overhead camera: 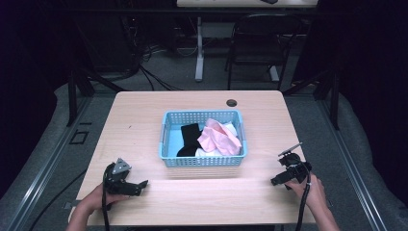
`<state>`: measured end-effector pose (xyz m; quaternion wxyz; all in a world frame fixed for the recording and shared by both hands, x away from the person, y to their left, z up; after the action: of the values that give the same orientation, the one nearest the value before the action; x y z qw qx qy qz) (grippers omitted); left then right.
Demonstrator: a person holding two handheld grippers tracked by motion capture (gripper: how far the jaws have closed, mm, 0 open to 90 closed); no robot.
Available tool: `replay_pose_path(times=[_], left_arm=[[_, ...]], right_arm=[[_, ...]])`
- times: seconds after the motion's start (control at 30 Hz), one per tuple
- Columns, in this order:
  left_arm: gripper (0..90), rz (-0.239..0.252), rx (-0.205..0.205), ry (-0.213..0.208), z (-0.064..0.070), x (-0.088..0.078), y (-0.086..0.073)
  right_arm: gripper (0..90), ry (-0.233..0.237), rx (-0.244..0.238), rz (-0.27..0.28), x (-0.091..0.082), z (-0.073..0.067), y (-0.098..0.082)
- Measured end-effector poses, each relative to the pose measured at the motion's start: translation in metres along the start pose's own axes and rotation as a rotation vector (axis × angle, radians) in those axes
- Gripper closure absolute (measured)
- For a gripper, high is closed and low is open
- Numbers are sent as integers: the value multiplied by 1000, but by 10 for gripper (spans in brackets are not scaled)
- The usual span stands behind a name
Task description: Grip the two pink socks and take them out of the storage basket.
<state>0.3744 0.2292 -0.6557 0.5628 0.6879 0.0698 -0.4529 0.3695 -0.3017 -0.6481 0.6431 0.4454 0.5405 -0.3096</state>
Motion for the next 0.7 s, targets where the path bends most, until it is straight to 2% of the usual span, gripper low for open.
replay_pose_path(times=[0.5, 0.53, 0.63, 0.67, 0.7], left_arm=[[0, 2, -2, -1, 0, 0, 0], [0, 1, -1, -1, 0, 0, 0], [0, 1, -1, 0, 0, 0, 0], [0, 2, -2, 0, 0, 0, 0], [0, 2, -2, -1, 0, 0, 0]], right_arm=[[0, 1, -2, 2, 0, 0, 0], [0, 1, 11, 17, 1, -1, 1], [0, 0, -2, -17, 0, 0, 0], [0, -16, 3, -8, 0, 1, 1], [0, -22, -8, -24, -3, 3, 1]])
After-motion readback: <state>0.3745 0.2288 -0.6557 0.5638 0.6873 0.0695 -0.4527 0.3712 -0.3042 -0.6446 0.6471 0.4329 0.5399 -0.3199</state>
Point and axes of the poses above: each handheld gripper's, and its own axes: x roughly forward along the jaws, y roughly out of its top, z roughly to its right, the point moved 9 cm from there along x, roughly forward along the jaws, and after that the axes turned 4 degrees about -x, right-handed, at the moved point
